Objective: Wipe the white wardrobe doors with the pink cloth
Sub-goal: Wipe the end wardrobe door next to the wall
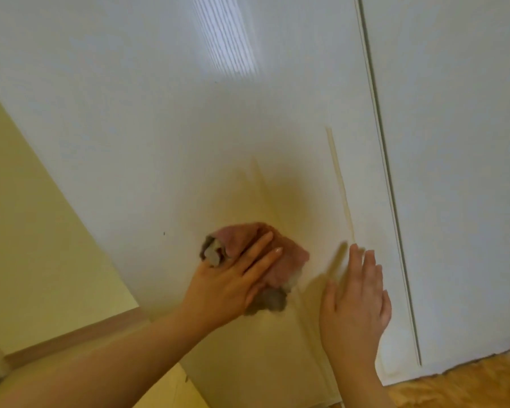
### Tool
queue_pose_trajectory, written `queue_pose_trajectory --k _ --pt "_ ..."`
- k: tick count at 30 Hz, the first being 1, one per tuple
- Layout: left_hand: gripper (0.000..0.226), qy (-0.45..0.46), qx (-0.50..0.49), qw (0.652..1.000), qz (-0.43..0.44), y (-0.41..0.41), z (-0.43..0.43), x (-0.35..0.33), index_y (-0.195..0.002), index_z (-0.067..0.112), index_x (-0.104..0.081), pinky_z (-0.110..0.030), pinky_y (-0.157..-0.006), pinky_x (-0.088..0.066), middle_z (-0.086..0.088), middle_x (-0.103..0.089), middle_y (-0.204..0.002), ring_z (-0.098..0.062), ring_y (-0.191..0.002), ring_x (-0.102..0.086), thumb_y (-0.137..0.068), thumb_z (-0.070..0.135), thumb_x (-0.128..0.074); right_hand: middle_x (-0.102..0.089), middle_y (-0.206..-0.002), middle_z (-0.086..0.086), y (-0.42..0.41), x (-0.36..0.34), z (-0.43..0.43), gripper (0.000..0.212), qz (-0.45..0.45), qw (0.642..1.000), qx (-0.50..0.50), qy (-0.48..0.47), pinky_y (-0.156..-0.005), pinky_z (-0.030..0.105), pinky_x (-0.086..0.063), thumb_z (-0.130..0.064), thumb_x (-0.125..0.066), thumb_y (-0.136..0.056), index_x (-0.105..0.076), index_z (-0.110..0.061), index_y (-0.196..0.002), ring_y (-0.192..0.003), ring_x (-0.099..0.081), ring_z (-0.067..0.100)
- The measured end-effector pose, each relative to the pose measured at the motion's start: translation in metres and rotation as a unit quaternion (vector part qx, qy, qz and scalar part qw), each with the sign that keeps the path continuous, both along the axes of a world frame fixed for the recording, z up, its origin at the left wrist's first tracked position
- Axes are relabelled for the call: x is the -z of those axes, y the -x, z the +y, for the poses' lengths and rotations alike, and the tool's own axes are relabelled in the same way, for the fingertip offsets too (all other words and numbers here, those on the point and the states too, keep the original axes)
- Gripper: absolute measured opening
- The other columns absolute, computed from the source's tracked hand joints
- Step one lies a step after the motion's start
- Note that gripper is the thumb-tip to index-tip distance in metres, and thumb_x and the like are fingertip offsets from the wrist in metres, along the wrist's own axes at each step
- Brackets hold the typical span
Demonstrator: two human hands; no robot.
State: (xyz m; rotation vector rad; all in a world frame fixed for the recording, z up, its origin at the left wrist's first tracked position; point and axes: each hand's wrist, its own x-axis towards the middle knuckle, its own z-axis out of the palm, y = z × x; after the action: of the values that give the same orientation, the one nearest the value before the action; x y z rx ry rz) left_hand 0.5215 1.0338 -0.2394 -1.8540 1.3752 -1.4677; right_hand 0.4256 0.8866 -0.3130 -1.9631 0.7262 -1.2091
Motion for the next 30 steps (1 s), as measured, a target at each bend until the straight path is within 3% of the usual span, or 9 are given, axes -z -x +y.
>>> queue_pose_trajectory --k 7,9,11,14,17,21,23,26,30 --pt "0.056 0.294 -0.028 0.955 -0.024 -0.008 -0.06 -0.1 -0.144 0.017 -0.037 -0.049 -0.113 -0.01 -0.016 -0.029 -0.15 -0.034 -0.138 -0.021 -0.095 0.044 -0.039 -0.028 -0.151 0.009 -0.001 -0.004 -0.009 0.062 0.005 0.999 -0.017 -0.042 -0.107 0.053 -0.023 -0.015 -0.052 -0.089 -0.023 -0.025 -0.143 -0.139 -0.025 0.029" --pt "0.054 0.241 -0.001 0.97 -0.004 -0.005 -0.062 -0.059 -0.142 0.018 -0.04 -0.049 -0.113 -0.014 -0.013 -0.026 -0.15 -0.034 -0.138 -0.023 -0.094 0.041 -0.043 -0.032 -0.149 0.011 -0.005 -0.005 0.0 0.06 0.008 0.999 -0.02 -0.029 -0.104 0.054 -0.027 -0.014 -0.053 -0.09 -0.026 -0.025 -0.142 -0.137 -0.03 0.03" --pt "0.05 0.079 0.031 0.996 -0.007 -0.004 -0.048 -0.021 -0.14 0.019 -0.044 -0.043 -0.105 -0.034 -0.011 -0.029 -0.15 -0.03 -0.136 -0.031 -0.095 0.039 -0.044 -0.035 -0.148 0.012 -0.006 -0.007 0.005 0.054 -0.005 1.0 -0.015 -0.015 -0.101 0.055 -0.03 -0.022 -0.045 -0.09 -0.032 -0.022 -0.143 -0.135 -0.034 0.031" --pt "0.049 -0.058 0.062 0.996 0.004 -0.013 -0.03 -0.046 -0.14 0.02 -0.042 -0.039 -0.092 -0.044 -0.007 -0.033 -0.15 -0.024 -0.132 -0.038 -0.097 0.041 -0.037 -0.031 -0.149 0.01 0.0 -0.012 0.0 0.059 -0.016 0.999 -0.024 -0.013 -0.104 0.053 -0.026 -0.032 -0.034 -0.086 -0.028 -0.023 -0.144 -0.137 -0.03 0.029" --pt "0.051 -0.008 0.058 0.997 -0.056 -0.018 -0.042 -0.121 -0.137 0.017 -0.05 -0.045 -0.094 -0.044 -0.013 -0.044 -0.143 -0.031 -0.126 -0.046 -0.094 0.043 -0.044 -0.027 -0.151 0.007 0.004 -0.005 -0.013 0.06 -0.002 1.0 -0.015 0.002 -0.107 0.05 -0.021 -0.034 -0.032 -0.087 -0.025 -0.021 -0.146 -0.139 -0.024 0.027" --pt "0.05 0.176 0.023 0.983 -0.051 -0.011 -0.058 -0.109 -0.138 0.017 -0.049 -0.052 -0.113 -0.013 -0.015 -0.042 -0.145 -0.039 -0.135 -0.033 -0.094 0.042 -0.045 -0.019 -0.154 0.003 0.008 0.0 -0.006 0.061 0.022 0.999 -0.038 -0.031 -0.111 0.047 -0.015 -0.037 -0.029 -0.086 -0.017 -0.029 -0.145 -0.142 -0.017 0.022" --pt "0.05 0.047 0.053 0.997 -0.018 -0.01 -0.043 -0.05 -0.137 0.017 -0.05 -0.051 -0.114 -0.015 -0.013 -0.04 -0.147 -0.036 -0.135 -0.033 -0.092 0.039 -0.046 -0.018 -0.155 0.002 0.009 -0.006 -0.007 0.063 0.022 0.998 -0.046 -0.026 -0.111 0.045 -0.013 -0.038 -0.027 -0.085 -0.016 -0.029 -0.146 -0.143 -0.015 0.02" --pt "0.051 -0.178 0.046 0.983 0.007 -0.017 -0.008 -0.015 -0.143 0.022 -0.039 -0.04 -0.095 -0.041 -0.002 -0.03 -0.153 -0.026 -0.127 -0.049 -0.096 0.041 -0.037 -0.016 -0.155 0.002 0.011 -0.012 -0.02 0.063 0.016 0.999 -0.027 -0.015 -0.111 0.045 -0.013 -0.04 -0.025 -0.086 -0.018 -0.027 -0.147 -0.143 -0.014 0.02" --pt "0.053 0.037 0.037 0.998 -0.019 -0.011 -0.031 -0.073 -0.138 0.02 -0.049 -0.04 -0.096 -0.037 -0.009 -0.038 -0.147 -0.028 -0.13 -0.04 -0.093 0.047 -0.039 -0.014 -0.156 0.002 0.011 -0.014 -0.024 0.063 0.004 0.999 -0.024 -0.025 -0.112 0.043 -0.012 -0.042 -0.024 -0.087 -0.016 -0.027 -0.147 -0.143 -0.012 0.019"
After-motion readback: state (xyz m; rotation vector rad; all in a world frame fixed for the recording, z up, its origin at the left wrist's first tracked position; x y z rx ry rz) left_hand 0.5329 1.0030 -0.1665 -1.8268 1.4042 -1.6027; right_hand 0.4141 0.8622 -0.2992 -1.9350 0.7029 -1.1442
